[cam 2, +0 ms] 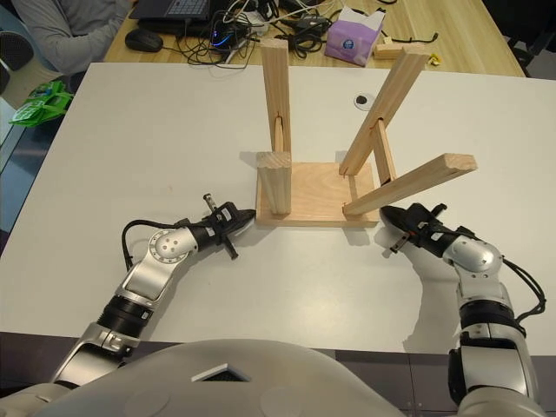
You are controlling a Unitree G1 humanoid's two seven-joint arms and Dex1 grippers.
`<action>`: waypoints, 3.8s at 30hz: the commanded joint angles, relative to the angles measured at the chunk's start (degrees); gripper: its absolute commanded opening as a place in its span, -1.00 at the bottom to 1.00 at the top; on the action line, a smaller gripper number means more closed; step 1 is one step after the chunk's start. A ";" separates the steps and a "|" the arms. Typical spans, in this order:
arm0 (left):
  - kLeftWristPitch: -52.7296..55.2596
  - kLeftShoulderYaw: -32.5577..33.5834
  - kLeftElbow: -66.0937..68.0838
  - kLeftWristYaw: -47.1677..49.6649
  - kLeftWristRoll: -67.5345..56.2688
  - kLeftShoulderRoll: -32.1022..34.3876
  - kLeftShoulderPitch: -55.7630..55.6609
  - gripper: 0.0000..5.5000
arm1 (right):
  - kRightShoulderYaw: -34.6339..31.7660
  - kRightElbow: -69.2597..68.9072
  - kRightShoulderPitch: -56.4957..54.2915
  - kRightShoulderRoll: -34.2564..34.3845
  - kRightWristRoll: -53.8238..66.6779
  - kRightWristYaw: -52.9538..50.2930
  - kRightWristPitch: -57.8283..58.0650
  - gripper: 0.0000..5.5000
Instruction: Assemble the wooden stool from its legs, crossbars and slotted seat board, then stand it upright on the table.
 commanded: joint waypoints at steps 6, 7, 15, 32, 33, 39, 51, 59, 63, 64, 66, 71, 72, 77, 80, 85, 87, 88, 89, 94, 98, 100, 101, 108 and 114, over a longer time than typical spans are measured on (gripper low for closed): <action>3.58 2.60 -0.80 2.08 2.06 5.27 3.64 -0.99 | -0.02 6.43 -2.51 -1.79 -2.17 -0.35 -0.39 -1.00; 3.67 2.77 -1.28 1.94 2.12 6.16 4.29 -0.99 | 0.00 6.96 -2.68 -1.96 -2.29 -0.30 -0.57 -1.00; 4.48 2.07 -3.74 -1.82 -0.92 7.84 6.70 -0.99 | 1.55 3.99 -1.99 -0.81 -0.59 6.59 -0.11 -1.00; 10.00 -0.84 -9.03 -4.15 -5.69 5.52 6.89 -0.99 | 1.48 -2.34 1.48 -2.27 2.95 13.72 4.92 -1.00; 10.16 -0.89 -8.47 -3.34 -5.07 5.29 6.34 -0.99 | 1.57 -3.55 1.58 -2.06 3.28 14.12 5.42 -1.00; 11.14 -1.03 -6.82 -0.68 -3.71 4.67 4.73 -0.99 | 0.95 -6.83 3.02 -1.97 3.72 13.75 7.19 -1.00; 11.61 -2.68 -6.38 1.98 -2.42 3.38 4.30 -0.99 | 1.43 -9.19 3.96 -1.06 3.50 13.86 8.12 -1.00; 11.23 -3.48 -5.70 3.42 -1.75 2.38 3.62 -0.99 | 1.68 -7.78 2.81 -1.21 3.03 14.16 7.76 -1.00; 10.58 -4.24 -5.24 2.84 -2.15 1.74 3.60 -0.99 | 2.73 -7.46 1.26 -0.63 3.46 16.47 7.62 -1.00; 10.27 -4.26 -5.29 2.58 -2.35 1.73 3.64 -0.99 | 2.51 -7.54 0.84 -0.74 4.08 17.16 7.52 -1.00; 9.76 -4.00 -5.46 2.23 -2.76 1.81 3.60 -0.99 | 1.60 -7.47 -0.16 -0.91 5.51 18.01 7.97 -1.00; 9.01 -2.40 -6.12 1.28 -4.70 1.80 2.85 -0.99 | 0.53 -7.52 -1.12 -1.29 7.38 20.99 10.20 -1.00; 9.06 -2.09 -6.44 1.01 -5.04 1.84 2.54 -0.99 | 0.55 -8.08 -0.91 -1.32 7.82 21.89 11.01 -1.00; 8.38 -2.00 -7.29 -0.79 -6.53 1.39 2.16 -0.99 | -0.22 -10.36 -0.69 -1.21 9.38 23.92 14.42 -1.00; 8.15 -2.02 -6.87 -1.33 -7.59 0.90 2.87 -0.99 | -0.68 -10.99 -0.80 -1.24 9.74 24.47 15.65 -1.00; 7.38 -1.00 -8.30 -2.25 -9.72 0.70 2.85 -0.99 | -1.86 -15.66 0.10 -0.69 12.79 26.20 21.24 -1.00; 7.80 -0.55 -9.56 -2.79 -10.58 0.79 2.71 -0.99 | -2.50 -17.95 0.53 -0.60 13.93 26.76 24.01 -1.00; 8.09 -0.34 -10.01 -2.97 -10.87 0.90 2.57 -0.99 | -2.83 -18.78 0.56 -0.61 14.46 26.92 25.28 -1.00; 8.29 -0.18 -10.32 -3.12 -11.03 1.03 2.51 -0.99 | -3.18 -19.60 0.72 -0.58 14.89 26.99 26.37 -1.00; 9.76 1.44 -12.21 -3.76 -12.63 0.85 1.97 -0.99 | -3.47 -24.44 2.27 -0.91 16.37 28.49 31.36 -1.00; 11.54 3.00 -14.26 -3.49 -14.06 0.53 0.92 -0.99 | -3.58 -26.58 3.22 -1.02 16.19 28.85 32.88 -1.00; 12.42 3.66 -15.39 -3.27 -14.74 0.18 0.53 -0.99 | -3.71 -27.21 3.47 -0.99 16.29 29.05 33.47 -1.00; 13.09 4.00 -16.18 -3.22 -15.21 0.02 0.32 -0.99 | -3.77 -27.80 3.57 -0.98 16.49 29.10 33.97 -1.00; 16.50 5.12 -20.67 -3.44 -17.40 -0.13 -0.43 -0.99 | -4.90 -32.12 3.77 -1.24 19.33 29.37 38.56 -1.00; 19.95 6.21 -24.38 -3.58 -19.59 -0.46 -1.30 -0.99 | -6.19 -37.90 3.54 -1.94 22.15 29.29 43.37 -1.00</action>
